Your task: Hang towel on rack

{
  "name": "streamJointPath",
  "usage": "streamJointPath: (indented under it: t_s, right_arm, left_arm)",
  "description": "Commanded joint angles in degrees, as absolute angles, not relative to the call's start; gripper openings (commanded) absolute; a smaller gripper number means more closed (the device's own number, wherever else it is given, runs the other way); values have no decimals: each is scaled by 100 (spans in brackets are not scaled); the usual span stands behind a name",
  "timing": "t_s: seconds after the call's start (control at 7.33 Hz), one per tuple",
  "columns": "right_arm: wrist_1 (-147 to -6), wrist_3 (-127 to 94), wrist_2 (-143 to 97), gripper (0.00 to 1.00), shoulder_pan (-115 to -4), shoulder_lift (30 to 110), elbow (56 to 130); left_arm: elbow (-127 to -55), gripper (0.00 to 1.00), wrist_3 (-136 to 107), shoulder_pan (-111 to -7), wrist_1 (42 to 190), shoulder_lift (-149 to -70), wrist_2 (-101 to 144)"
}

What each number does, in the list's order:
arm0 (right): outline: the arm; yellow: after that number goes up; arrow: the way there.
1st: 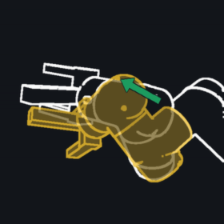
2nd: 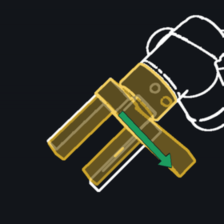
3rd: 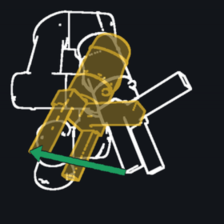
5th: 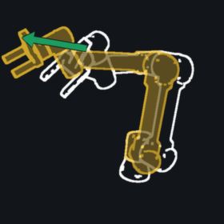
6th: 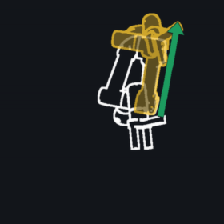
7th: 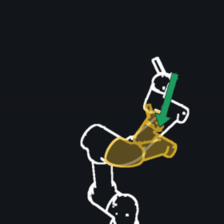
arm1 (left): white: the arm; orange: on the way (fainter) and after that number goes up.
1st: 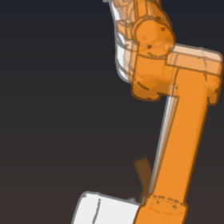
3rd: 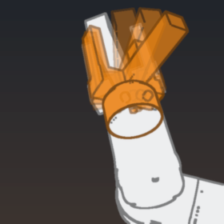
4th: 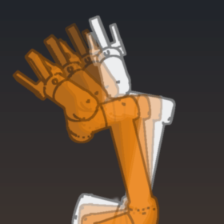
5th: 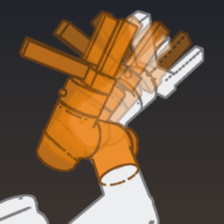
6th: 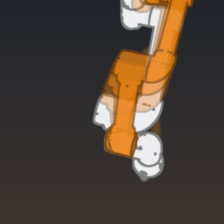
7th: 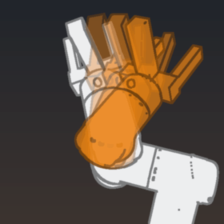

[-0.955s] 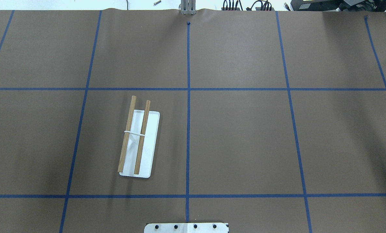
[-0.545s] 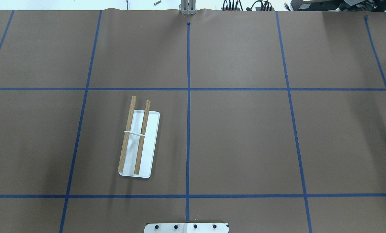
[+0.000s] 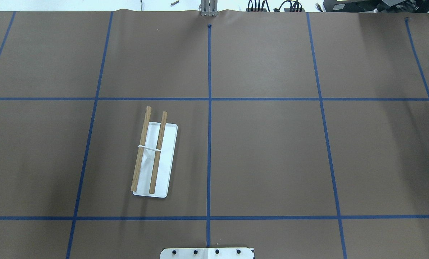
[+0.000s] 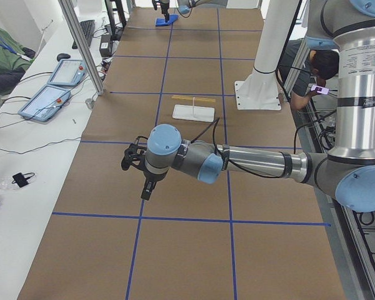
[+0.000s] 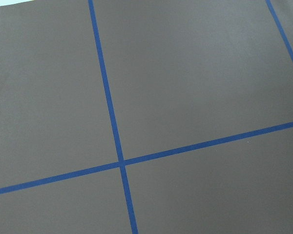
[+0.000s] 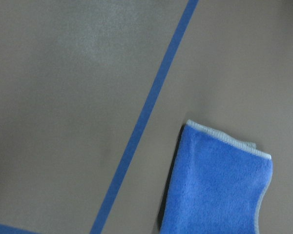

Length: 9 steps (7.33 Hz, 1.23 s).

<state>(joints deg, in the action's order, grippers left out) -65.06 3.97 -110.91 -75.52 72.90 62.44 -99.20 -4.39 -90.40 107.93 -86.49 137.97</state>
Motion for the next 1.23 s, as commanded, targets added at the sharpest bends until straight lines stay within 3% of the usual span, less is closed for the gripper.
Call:
streamJointPath:
  t_s: [0.0,0.68,1.09]
  right_arm:
    - [-6504,668,-10656,99,-7350,7163,5924]
    - [-6513,1107,-9792,75,-7111,7137,5687]
    - [-6530,1090,-9694,72,-7023,7128,5669]
  left_arm:
    - [-9905,98,-439,-9035,10784,-8648,13799]
    - [-9879,98,-439,-9035,10793,-8648,13799]
    - [-9870,98,-439,-9035,10793,-8648,13799]
